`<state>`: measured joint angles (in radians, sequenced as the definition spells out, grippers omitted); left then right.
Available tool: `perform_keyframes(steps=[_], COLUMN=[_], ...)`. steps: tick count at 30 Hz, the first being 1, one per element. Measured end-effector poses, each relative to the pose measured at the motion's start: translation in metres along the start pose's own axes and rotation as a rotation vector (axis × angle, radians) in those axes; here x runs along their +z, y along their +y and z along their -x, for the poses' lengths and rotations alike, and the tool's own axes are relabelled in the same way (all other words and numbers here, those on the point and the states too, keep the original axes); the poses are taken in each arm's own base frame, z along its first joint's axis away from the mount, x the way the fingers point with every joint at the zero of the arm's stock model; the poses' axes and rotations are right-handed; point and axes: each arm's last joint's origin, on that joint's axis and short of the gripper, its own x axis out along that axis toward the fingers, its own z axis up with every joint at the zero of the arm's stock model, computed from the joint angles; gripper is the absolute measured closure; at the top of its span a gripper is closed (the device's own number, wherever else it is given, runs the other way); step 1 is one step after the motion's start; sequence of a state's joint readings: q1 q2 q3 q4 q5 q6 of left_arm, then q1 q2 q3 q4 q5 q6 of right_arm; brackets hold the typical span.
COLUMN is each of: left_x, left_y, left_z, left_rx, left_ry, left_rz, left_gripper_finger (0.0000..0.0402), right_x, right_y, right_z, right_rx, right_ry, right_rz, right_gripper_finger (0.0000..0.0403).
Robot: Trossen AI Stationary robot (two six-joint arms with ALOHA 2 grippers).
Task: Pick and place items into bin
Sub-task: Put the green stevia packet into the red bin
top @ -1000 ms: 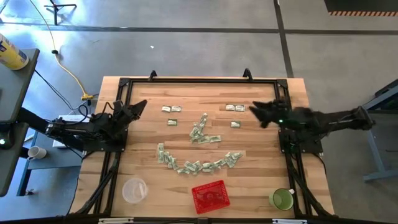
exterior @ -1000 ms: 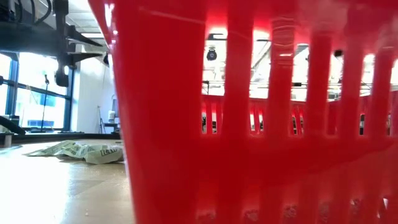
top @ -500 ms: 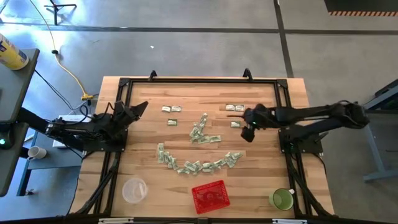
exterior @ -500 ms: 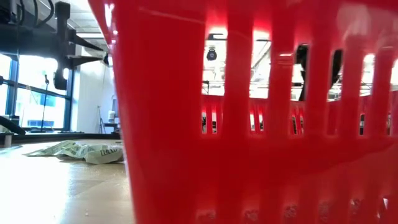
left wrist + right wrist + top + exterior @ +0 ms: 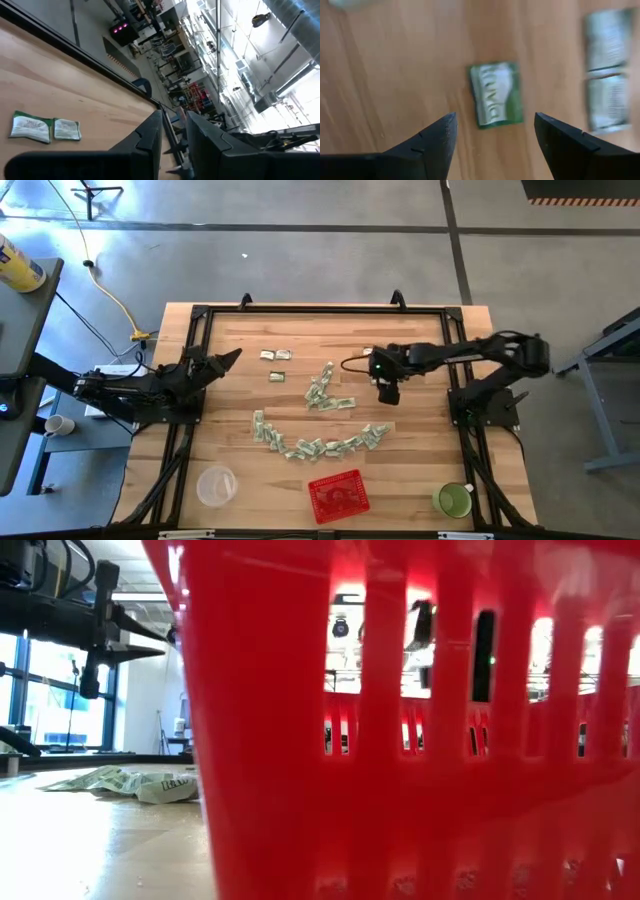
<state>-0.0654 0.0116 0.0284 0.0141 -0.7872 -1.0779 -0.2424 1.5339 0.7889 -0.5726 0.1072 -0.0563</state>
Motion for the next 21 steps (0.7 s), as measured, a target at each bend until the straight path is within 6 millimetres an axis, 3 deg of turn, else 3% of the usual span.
perform_keyframes(steps=[5, 13, 21], left_x=[0.000, 0.000, 0.000], left_y=[0.000, 0.000, 0.000], left_z=[0.000, 0.000, 0.000], left_rx=[0.001, -0.006, -0.006], left_ry=[0.001, 0.014, 0.013], left_rz=[-0.001, -0.001, -0.001], left_gripper_finger=[0.0277, 0.0277, 0.0277], right_x=[0.008, 0.012, 0.010], right_y=[0.003, 0.002, -0.019], right_z=[-0.018, -0.022, -0.026], right_rx=[-0.020, -0.013, 0.113], right_ry=[0.062, 0.064, 0.060], right_rz=[0.049, 0.068, -0.037], right_gripper_finger=[0.0146, 0.0147, 0.0163])
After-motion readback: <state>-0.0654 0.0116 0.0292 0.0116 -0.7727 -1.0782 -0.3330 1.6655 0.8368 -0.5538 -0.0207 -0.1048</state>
